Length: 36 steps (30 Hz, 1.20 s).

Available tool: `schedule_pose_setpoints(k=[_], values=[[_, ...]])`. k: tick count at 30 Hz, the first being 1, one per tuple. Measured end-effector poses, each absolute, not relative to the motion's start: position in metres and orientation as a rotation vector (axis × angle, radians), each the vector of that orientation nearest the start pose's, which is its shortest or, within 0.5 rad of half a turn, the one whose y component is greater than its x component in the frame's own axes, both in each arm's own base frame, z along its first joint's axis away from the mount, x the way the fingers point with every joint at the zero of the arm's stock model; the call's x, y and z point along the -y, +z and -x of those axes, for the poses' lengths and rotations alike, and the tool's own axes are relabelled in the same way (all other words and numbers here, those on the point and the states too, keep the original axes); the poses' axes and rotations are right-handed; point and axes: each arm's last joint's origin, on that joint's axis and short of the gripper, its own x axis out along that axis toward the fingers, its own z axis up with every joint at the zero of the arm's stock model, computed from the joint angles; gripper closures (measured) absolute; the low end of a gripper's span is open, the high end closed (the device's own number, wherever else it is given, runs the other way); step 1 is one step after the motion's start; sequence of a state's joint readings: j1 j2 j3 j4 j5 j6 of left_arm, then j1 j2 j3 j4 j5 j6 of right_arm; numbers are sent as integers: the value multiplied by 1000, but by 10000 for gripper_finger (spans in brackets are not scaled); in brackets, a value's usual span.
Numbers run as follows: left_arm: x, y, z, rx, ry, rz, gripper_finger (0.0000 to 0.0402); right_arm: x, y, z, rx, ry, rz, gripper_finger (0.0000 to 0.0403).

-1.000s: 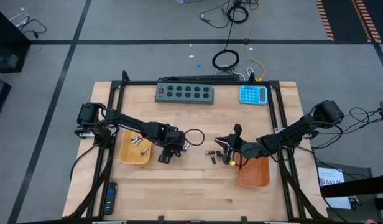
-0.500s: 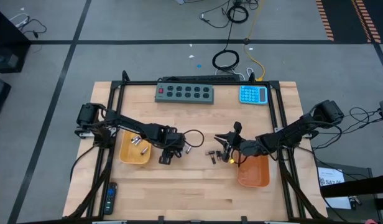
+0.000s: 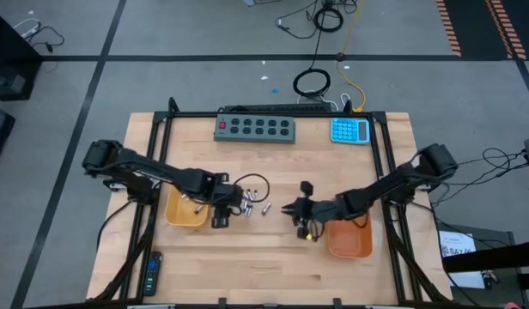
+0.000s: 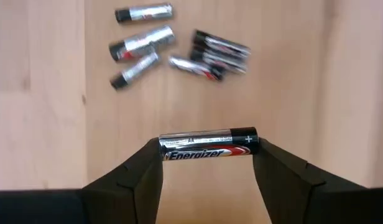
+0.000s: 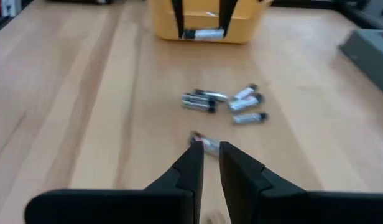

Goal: Sort batteries
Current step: Put the silver battery into the yellow bin

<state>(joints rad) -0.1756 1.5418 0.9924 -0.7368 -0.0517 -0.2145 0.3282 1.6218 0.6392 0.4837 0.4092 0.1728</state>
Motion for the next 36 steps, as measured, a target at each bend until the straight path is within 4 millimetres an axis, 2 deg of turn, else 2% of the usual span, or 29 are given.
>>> schedule_pose_setpoints(k=[4,7,11,23,27,29,32,36], values=[[58,214,-252,-1340,122,162,185,-94,150,-310,-496,-87,53,360],[66,221,-233,-1416,215,234,185,-98,148,-316,-522,-82,81,360],[73,225,-213,-1471,333,232,185,-98,145,-318,-531,-83,89,360],[64,189,-187,-1567,514,122,182,-98,144,-317,-548,-88,84,360],[64,188,-186,-1564,528,135,91,-98,143,-317,-550,-89,84,360],[64,188,-186,-1563,532,139,59,-98,143,-317,-549,-89,83,360],[64,188,-186,-1563,529,134,47,-98,143,-317,-551,-89,83,360],[64,189,-187,-1565,516,117,56,-98,143,-317,-554,-89,84,360]])
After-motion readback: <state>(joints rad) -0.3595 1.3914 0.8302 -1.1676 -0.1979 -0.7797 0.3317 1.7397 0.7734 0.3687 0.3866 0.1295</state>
